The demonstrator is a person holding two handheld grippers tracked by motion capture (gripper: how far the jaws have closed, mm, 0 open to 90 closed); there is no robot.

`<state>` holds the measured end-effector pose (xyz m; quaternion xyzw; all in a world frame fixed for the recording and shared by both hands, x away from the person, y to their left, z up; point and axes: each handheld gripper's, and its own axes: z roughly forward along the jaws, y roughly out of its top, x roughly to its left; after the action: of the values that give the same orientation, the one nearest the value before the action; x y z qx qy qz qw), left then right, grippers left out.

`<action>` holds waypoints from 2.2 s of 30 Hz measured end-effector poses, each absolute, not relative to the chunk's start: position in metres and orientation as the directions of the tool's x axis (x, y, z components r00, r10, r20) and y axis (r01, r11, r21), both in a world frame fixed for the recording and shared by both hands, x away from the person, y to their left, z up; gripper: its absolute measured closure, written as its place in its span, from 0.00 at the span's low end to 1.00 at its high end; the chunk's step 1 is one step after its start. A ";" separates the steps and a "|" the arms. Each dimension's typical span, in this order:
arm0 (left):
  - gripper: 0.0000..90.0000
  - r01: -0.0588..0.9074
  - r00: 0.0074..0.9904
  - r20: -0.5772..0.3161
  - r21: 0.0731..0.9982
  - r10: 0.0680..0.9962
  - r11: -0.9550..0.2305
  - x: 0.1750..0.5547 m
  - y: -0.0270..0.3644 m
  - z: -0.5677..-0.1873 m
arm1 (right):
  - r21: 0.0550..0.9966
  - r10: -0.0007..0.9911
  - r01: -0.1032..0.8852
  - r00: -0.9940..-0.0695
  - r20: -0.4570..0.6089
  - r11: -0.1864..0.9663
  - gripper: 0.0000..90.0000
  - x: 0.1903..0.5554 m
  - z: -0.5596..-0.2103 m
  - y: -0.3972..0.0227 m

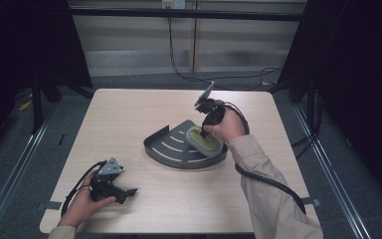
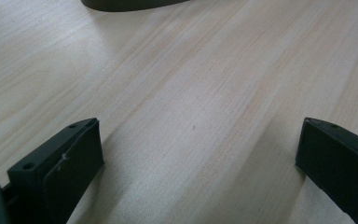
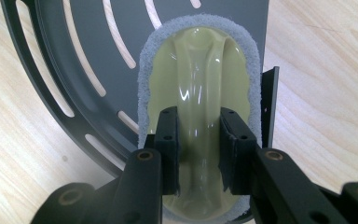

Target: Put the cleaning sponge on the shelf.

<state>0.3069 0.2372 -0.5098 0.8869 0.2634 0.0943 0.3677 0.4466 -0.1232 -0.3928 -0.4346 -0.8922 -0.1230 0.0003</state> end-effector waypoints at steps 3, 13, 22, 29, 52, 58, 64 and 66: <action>0.00 0.398 0.844 -0.026 0.702 0.536 -0.591 0.307 0.237 -0.510 | 0.217 0.778 0.779 -0.619 0.110 0.589 0.79 0.447 -0.394 -0.123; 0.00 0.398 0.844 -0.026 0.702 0.536 -0.591 0.307 0.237 -0.510 | 0.220 0.781 0.782 -0.614 0.111 0.584 0.79 0.447 -0.398 -0.123; 0.00 0.397 0.844 -0.026 0.702 0.536 -0.591 0.307 0.237 -0.510 | 0.214 0.779 0.780 -0.617 0.108 0.588 0.79 0.445 -0.402 -0.123; 0.00 0.397 0.844 -0.026 0.702 0.536 -0.591 0.307 0.237 -0.510 | 0.214 0.780 0.781 -0.616 0.109 0.587 0.79 0.447 -0.407 -0.125; 0.00 0.398 0.842 -0.023 0.702 0.539 -0.591 0.307 0.237 -0.510 | 0.208 0.795 0.794 -0.599 0.102 0.571 0.79 0.447 -0.418 -0.128; 0.00 0.397 0.842 -0.022 0.701 0.539 -0.592 0.307 0.237 -0.510 | 0.209 0.800 0.800 -0.591 0.104 0.563 0.79 0.447 -0.419 -0.129; 0.00 0.399 0.842 -0.023 0.699 0.539 -0.593 0.306 0.237 -0.510 | 0.207 0.800 0.800 -0.591 0.105 0.564 0.79 0.447 -0.420 -0.129; 0.00 0.398 0.842 -0.023 0.700 0.538 -0.593 0.306 0.237 -0.510 | 0.205 0.800 0.800 -0.591 0.102 0.564 0.79 0.447 -0.420 -0.129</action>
<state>0.3063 0.2375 -0.5096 0.8874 0.2638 0.0958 0.3657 0.4468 -0.1293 -0.4204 -0.4523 -0.8844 -0.1156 -0.0012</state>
